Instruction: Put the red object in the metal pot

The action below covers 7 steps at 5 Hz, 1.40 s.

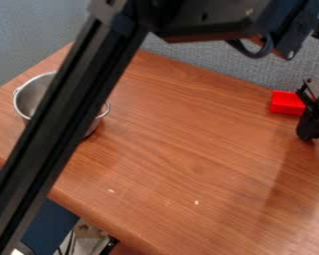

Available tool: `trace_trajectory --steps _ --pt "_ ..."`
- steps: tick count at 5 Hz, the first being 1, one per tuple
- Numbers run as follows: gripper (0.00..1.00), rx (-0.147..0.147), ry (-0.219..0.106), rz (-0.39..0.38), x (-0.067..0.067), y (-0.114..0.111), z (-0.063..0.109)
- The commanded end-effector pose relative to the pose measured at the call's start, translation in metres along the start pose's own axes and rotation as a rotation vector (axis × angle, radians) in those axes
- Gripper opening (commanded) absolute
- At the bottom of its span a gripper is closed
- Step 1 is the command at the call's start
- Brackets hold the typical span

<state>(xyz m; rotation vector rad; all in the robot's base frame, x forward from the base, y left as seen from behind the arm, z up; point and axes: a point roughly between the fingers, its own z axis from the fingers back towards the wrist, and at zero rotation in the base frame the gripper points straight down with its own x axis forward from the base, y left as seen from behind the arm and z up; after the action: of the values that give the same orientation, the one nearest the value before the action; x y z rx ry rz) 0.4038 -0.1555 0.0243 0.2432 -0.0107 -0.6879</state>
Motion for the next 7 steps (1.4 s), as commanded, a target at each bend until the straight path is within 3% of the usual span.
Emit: trace_trajectory --steps 1,2,3,4,5,6,7 --pt "0.00 0.090 -0.110 0.069 -0.002 0.019 0.064" --pt "0.00 0.148 -0.109 0.184 -0.024 0.043 0.091" --pt "0.00 0.152 -0.094 0.274 -0.043 0.067 0.119" --pt "0.00 0.122 -0.066 0.315 -0.037 0.076 0.114" --pt "1.00 0.081 -0.037 0.334 -0.039 0.082 0.105" --pt "1.00 0.072 -0.032 0.292 -0.041 0.089 0.094" --pt "1.00 0.056 -0.051 0.188 -0.042 0.096 0.085"
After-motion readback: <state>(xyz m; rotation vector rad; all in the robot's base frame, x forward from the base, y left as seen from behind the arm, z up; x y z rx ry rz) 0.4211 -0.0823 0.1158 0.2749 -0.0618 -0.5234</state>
